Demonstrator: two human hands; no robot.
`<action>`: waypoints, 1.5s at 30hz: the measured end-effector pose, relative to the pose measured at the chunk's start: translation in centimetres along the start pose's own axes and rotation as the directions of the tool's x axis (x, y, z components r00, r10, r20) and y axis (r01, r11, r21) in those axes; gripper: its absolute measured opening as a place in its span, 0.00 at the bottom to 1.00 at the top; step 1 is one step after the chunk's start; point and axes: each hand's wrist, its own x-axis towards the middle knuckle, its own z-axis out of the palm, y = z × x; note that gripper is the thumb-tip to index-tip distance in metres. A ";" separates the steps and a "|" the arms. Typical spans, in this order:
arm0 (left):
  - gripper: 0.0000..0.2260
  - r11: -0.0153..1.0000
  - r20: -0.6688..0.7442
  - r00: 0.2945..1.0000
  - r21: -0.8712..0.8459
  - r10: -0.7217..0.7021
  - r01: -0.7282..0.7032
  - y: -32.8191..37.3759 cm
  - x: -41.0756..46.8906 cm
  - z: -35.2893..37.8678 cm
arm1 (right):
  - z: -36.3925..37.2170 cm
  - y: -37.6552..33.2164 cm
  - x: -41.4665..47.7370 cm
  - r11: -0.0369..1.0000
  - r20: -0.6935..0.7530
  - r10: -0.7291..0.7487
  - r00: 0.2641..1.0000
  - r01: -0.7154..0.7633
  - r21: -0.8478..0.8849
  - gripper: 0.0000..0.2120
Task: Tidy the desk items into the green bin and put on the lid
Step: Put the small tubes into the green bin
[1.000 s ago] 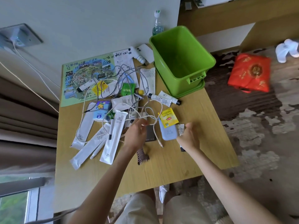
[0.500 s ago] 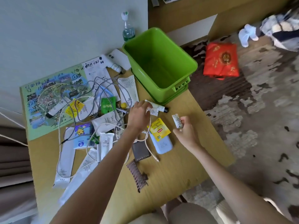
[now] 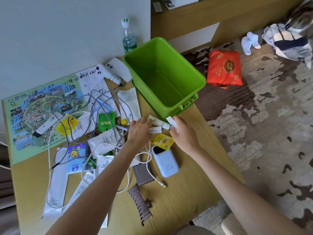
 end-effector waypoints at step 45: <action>0.06 0.215 -0.050 0.822 -0.973 -0.568 0.089 -4.1 -3.0 -10.7 | -2.7 -9.7 2.4 0.960 -0.036 -0.267 0.963 0.263 -0.094 0.17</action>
